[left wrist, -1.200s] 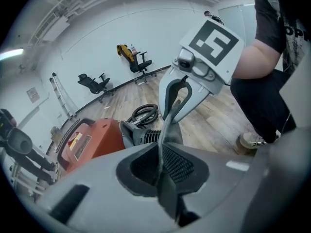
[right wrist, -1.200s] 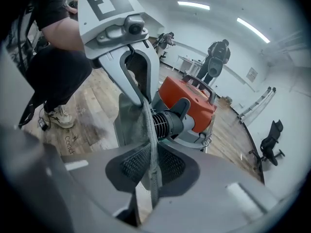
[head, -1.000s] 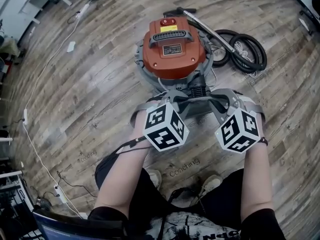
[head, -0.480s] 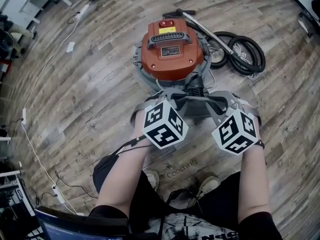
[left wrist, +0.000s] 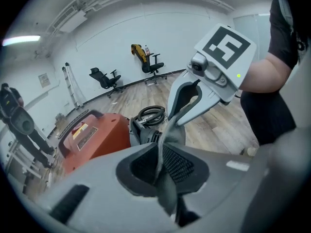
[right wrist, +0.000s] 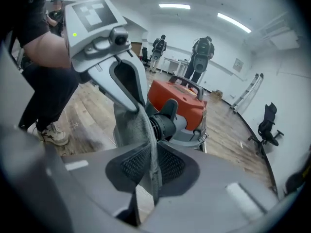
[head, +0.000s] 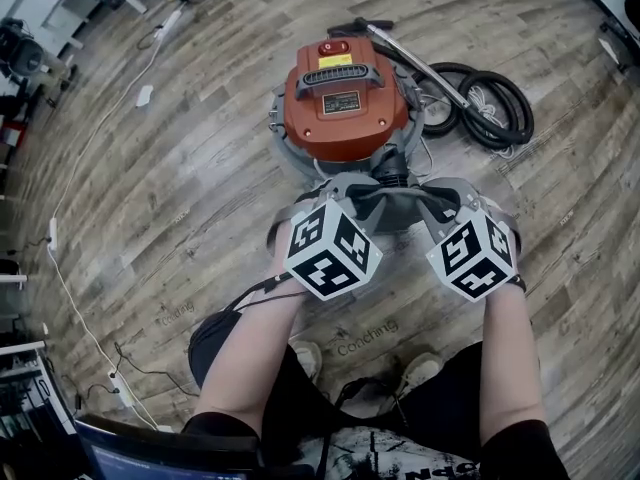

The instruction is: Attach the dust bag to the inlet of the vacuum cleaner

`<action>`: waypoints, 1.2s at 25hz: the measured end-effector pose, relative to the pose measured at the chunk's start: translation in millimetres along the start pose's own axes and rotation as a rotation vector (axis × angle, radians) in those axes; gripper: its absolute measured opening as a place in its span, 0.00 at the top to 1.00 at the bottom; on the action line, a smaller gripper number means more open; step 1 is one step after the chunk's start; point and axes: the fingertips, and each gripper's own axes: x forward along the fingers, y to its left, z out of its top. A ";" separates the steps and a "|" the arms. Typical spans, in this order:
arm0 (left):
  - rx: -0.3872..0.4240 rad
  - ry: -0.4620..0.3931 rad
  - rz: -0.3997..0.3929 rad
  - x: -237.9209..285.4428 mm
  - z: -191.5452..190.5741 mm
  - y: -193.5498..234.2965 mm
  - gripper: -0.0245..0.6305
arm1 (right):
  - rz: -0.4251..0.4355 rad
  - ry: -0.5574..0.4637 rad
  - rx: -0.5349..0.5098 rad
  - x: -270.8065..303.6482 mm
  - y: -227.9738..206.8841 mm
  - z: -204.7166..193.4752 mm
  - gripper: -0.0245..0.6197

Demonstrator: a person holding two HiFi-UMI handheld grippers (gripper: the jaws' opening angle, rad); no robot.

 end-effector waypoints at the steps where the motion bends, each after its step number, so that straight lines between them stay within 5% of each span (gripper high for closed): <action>1: -0.007 0.004 0.006 0.0 -4.8 0.4 0.91 | -0.002 -0.018 -0.001 -1.9 0.0 5.0 0.89; 7: -0.074 0.027 0.016 2.0 -31.5 -1.6 0.91 | -0.049 -0.066 -0.064 -4.6 3.2 33.8 0.88; 11: -0.107 -0.016 0.029 2.0 -25.3 1.2 0.91 | -0.045 -0.070 -0.017 -1.9 -0.9 28.3 0.88; 20: -0.061 -0.066 0.042 1.7 5.3 7.4 0.90 | -0.040 -0.028 0.074 3.7 -9.0 0.7 0.88; 30: -0.161 -0.022 0.001 7.3 -33.8 3.3 0.91 | -0.063 -0.111 -0.060 -2.2 -1.1 40.5 0.88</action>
